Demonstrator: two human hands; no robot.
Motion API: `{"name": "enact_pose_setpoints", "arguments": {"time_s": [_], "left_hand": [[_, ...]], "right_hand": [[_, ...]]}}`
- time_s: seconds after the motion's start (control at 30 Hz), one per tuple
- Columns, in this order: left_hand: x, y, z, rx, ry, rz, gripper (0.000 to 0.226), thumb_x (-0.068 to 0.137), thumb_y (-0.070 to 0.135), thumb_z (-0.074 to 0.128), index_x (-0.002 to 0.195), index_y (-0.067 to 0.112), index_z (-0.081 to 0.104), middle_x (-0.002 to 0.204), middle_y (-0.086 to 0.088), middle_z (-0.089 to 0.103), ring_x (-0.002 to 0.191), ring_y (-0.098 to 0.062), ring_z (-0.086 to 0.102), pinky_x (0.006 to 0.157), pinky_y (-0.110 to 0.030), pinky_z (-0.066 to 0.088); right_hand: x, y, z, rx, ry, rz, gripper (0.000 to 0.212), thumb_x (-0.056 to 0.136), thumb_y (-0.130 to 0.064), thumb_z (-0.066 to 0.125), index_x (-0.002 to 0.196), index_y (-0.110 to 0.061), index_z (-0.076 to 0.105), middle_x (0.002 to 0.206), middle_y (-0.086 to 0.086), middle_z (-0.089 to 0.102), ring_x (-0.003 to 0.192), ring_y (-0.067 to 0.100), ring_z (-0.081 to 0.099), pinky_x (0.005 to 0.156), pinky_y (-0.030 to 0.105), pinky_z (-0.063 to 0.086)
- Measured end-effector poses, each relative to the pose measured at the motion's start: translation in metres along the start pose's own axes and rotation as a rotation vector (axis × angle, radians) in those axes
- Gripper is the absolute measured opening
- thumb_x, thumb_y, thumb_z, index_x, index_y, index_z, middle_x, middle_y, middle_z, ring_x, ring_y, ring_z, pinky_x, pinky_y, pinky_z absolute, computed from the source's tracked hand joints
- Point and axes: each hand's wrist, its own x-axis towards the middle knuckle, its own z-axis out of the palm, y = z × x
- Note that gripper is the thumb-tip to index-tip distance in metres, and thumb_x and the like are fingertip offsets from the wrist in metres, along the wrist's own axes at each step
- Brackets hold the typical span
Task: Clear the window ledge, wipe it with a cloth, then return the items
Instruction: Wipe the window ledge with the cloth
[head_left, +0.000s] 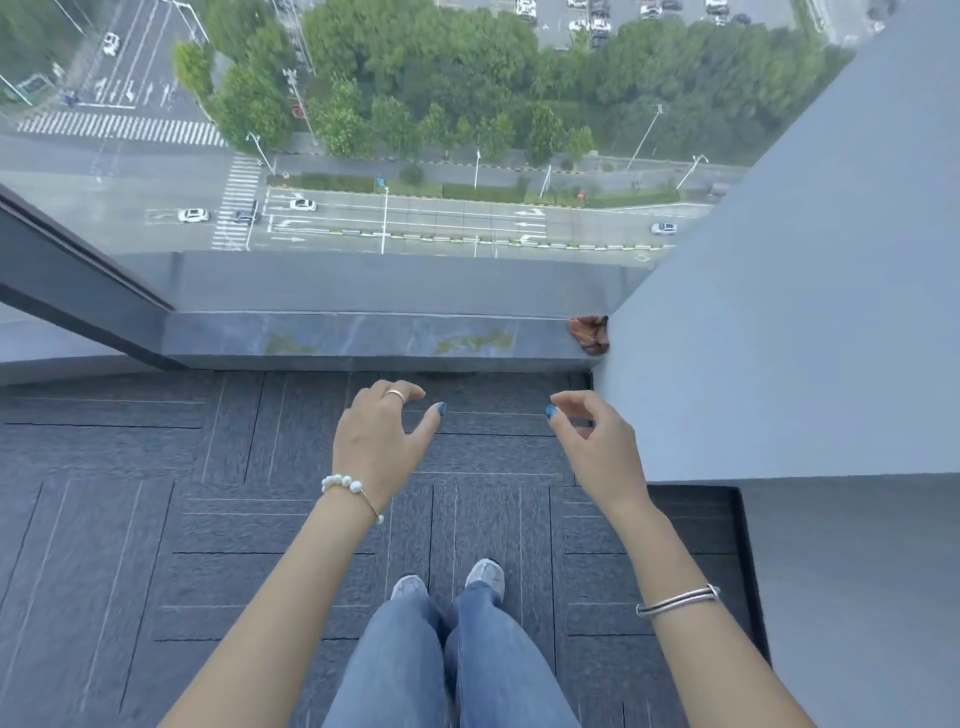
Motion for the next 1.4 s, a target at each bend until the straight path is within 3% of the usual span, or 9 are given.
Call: {"name": "enact_pose_setpoints", "arguments": {"time_s": [0.3,0.5,0.8,1.23,1.4], "left_hand": [[0.041,0.001,0.026,0.02,-0.006,-0.049,0.034,0.088,0.041,0.056,0.108,0.015,0.063,0.11,-0.003,0.063,0.106,-0.024,0.055,0.088,-0.037,0.043],[0.089,-0.021,0.058,0.029,-0.01,-0.041,0.034,0.087,0.042,0.057,0.108,0.015,0.063,0.108,-0.001,0.064,0.103,-0.023,0.055,0.086,-0.035,0.043],[0.182,-0.089,0.124,-0.001,0.003,-0.054,0.035,0.087,0.042,0.056,0.106,0.014,0.064,0.108,-0.002,0.065,0.107,-0.023,0.055,0.091,-0.038,0.044],[0.267,-0.173,0.231,0.066,0.081,0.07,0.04,0.088,0.045,0.054,0.111,0.013,0.062,0.113,-0.003,0.064,0.108,-0.023,0.056,0.086,-0.038,0.049],[0.307,-0.193,0.268,0.052,0.118,0.072,0.044,0.088,0.047,0.054,0.115,0.013,0.061,0.118,-0.004,0.062,0.114,-0.023,0.054,0.093,-0.037,0.046]], "right_hand": [[0.055,0.008,0.012,0.006,-0.067,-0.006,0.015,0.091,-0.023,0.058,0.104,-0.021,0.065,0.107,-0.007,0.064,0.099,0.006,0.057,0.079,0.013,0.042],[0.097,0.029,0.042,0.022,-0.052,0.024,0.015,0.091,-0.022,0.058,0.104,-0.021,0.064,0.107,-0.007,0.063,0.096,0.005,0.057,0.076,0.009,0.041],[0.172,0.08,0.11,0.056,-0.032,0.071,0.025,0.083,-0.041,0.066,0.102,-0.024,0.064,0.102,-0.015,0.061,0.096,0.004,0.056,0.079,0.017,0.043],[0.289,0.171,0.204,-0.028,-0.063,-0.104,0.033,0.082,-0.044,0.066,0.106,-0.022,0.062,0.107,-0.01,0.062,0.103,0.004,0.054,0.084,0.021,0.042],[0.338,0.208,0.236,-0.033,-0.056,-0.18,0.032,0.084,-0.039,0.066,0.108,-0.018,0.062,0.106,-0.007,0.062,0.102,0.007,0.055,0.084,0.021,0.041]]}}
